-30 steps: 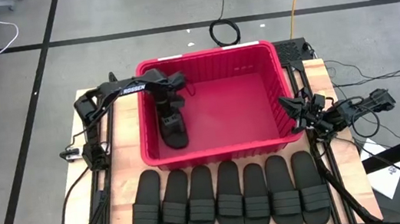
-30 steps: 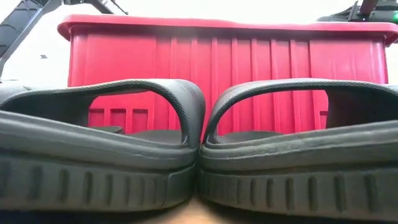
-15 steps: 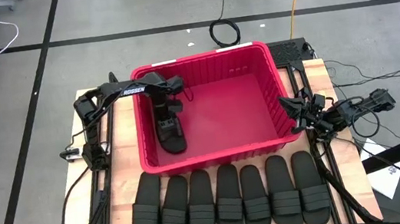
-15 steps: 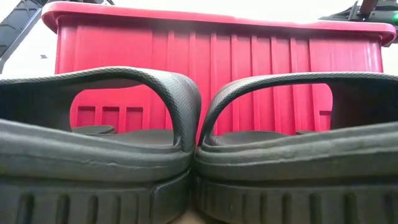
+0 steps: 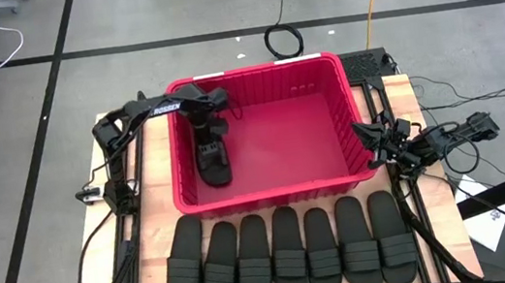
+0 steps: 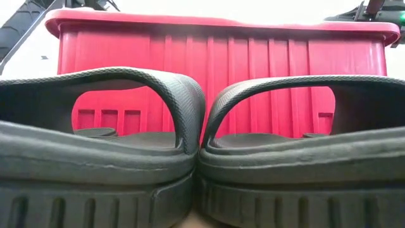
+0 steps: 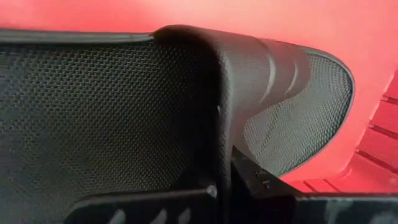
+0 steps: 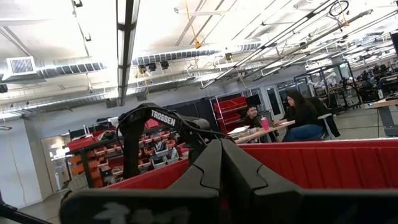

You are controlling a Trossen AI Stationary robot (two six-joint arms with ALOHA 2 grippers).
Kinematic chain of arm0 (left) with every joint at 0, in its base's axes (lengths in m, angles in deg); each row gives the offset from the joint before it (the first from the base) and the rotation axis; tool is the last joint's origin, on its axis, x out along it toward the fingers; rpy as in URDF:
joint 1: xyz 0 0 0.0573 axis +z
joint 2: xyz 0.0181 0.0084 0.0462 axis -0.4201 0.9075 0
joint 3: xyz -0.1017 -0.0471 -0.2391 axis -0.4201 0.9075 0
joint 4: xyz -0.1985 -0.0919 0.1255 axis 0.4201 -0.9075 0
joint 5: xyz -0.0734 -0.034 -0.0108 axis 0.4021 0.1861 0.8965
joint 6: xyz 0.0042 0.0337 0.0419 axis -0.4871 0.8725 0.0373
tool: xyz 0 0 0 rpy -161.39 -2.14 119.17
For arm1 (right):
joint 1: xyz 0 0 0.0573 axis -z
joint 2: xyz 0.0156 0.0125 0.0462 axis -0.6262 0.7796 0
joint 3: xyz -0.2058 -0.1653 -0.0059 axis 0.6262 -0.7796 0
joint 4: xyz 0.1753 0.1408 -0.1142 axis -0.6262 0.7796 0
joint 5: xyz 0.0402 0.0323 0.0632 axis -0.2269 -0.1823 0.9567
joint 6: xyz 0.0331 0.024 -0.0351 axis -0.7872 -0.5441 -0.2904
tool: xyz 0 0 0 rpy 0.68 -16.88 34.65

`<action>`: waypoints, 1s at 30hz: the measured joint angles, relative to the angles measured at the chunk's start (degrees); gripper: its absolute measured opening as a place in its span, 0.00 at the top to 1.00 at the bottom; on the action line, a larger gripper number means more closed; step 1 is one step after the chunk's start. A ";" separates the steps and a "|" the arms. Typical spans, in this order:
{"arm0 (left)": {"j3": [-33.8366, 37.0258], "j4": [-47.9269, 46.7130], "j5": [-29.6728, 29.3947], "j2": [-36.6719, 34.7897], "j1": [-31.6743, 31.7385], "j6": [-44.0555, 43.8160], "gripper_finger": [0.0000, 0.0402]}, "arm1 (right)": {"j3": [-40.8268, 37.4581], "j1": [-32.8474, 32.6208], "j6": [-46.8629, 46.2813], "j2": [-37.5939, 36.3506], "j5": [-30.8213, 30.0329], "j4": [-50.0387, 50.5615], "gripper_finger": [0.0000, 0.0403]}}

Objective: Pick and place slides into bin
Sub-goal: Put the slipper into the bin

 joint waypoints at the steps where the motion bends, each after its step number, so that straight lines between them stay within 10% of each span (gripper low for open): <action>1: 0.02 -0.38 0.03 0.00 0.31 -0.02 1.00 | -0.01 0.00 0.00 0.00 0.00 -0.02 1.00; 30: 3.72 4.86 -7.89 0.04 -1.44 7.35 1.00 | -0.01 0.00 -0.02 0.01 0.02 -0.96 1.00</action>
